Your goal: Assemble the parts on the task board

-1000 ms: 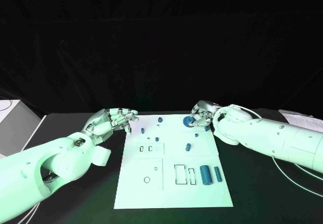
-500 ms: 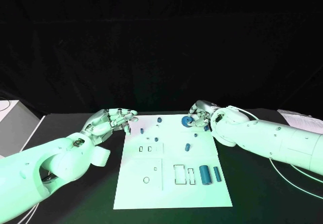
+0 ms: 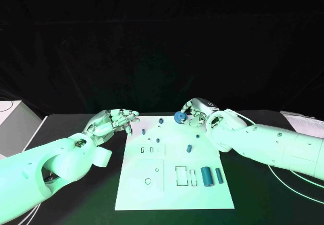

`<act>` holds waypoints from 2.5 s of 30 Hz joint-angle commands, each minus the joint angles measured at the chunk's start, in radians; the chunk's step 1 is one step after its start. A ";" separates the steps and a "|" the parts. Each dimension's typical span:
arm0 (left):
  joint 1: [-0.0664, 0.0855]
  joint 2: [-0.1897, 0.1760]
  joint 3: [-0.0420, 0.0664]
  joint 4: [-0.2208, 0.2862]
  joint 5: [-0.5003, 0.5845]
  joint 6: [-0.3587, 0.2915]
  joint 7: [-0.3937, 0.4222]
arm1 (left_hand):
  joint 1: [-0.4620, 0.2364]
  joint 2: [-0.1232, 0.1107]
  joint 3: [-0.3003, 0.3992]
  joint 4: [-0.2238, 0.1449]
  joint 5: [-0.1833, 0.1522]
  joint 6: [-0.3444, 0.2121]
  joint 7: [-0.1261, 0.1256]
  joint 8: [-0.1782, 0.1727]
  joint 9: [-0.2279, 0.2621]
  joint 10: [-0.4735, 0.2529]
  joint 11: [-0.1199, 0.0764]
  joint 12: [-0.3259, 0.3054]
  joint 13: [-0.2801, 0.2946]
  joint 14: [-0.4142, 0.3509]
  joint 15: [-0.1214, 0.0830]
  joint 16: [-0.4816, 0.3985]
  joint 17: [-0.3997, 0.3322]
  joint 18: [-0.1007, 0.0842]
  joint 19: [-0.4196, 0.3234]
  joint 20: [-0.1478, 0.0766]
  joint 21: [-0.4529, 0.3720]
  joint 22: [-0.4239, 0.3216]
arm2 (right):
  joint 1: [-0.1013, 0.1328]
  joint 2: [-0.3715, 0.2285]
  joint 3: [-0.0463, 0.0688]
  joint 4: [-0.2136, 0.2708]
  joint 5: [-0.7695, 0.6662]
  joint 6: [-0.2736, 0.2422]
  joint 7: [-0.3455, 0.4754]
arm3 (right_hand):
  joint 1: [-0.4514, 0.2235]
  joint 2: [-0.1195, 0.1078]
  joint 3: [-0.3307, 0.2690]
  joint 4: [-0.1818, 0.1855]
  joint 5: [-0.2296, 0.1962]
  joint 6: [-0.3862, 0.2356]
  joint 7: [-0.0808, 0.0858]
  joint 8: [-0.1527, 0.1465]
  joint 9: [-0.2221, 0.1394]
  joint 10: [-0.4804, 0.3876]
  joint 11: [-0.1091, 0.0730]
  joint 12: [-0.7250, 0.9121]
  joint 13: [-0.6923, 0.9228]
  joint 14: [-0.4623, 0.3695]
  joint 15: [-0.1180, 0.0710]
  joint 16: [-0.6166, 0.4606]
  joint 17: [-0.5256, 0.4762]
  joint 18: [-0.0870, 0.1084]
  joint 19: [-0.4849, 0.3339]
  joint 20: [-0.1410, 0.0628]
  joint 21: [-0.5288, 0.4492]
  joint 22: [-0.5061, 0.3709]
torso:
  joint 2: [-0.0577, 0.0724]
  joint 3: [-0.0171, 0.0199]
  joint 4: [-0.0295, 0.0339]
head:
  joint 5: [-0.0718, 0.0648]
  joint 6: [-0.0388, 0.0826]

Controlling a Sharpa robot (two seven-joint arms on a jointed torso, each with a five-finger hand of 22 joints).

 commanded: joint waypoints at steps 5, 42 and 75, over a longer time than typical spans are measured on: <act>0.000 0.001 0.001 0.003 -0.003 0.015 0.005 | 0.002 0.008 0.006 0.001 -0.003 -0.004 -0.003 -0.004 0.001 -0.006 -0.001 -0.002 0.001 -0.006 0.000 -0.005 -0.002 0.015 -0.004 0.000 -0.006 -0.002 | -0.001 0.029 -0.005 0.031 -0.132 -0.072 0.005 | -0.012 -0.005 0.005 -0.001 0.000 0.017 -0.010 -0.002 0.007 0.104 -0.006 0.006 0.263 0.094 -0.009 0.004 0.218 -0.012 0.102 -0.005 0.004 0.258 | 0.000 -0.0012 -0.0010 | 0.006 0.002; 0.000 0.004 0.001 0.002 -0.012 0.015 0.001 | 0.005 0.009 0.008 -0.002 -0.003 -0.002 -0.003 -0.003 0.001 -0.006 -0.002 -0.002 0.002 -0.005 0.000 -0.006 -0.002 0.015 -0.005 0.000 -0.005 -0.002 | -0.040 0.157 -0.043 -0.016 -0.367 -0.067 -0.091 | -0.021 -0.016 0.012 0.000 -0.021 0.017 -0.011 -0.006 0.007 0.104 -0.005 0.006 0.263 0.094 -0.011 0.004 0.217 -0.013 0.105 -0.006 0.009 0.263 | 0.002 -0.0002 0.0013 | 0.011 -0.005; 0.001 0.002 0.001 0.006 -0.013 0.018 -0.002 | 0.005 0.009 0.008 -0.002 -0.003 -0.002 -0.003 -0.003 0.001 -0.006 -0.002 -0.002 0.002 -0.005 0.000 -0.006 -0.002 0.015 -0.005 0.000 -0.005 -0.002 | -0.058 0.203 -0.044 -0.103 -0.361 -0.005 -0.095 | -0.022 -0.015 0.014 0.000 -0.022 0.018 -0.011 -0.006 0.007 0.104 -0.006 0.006 0.263 0.094 -0.011 0.004 0.216 -0.013 0.105 -0.007 0.009 0.263 | 0.002 0.0017 -0.0007 | 0.023 -0.014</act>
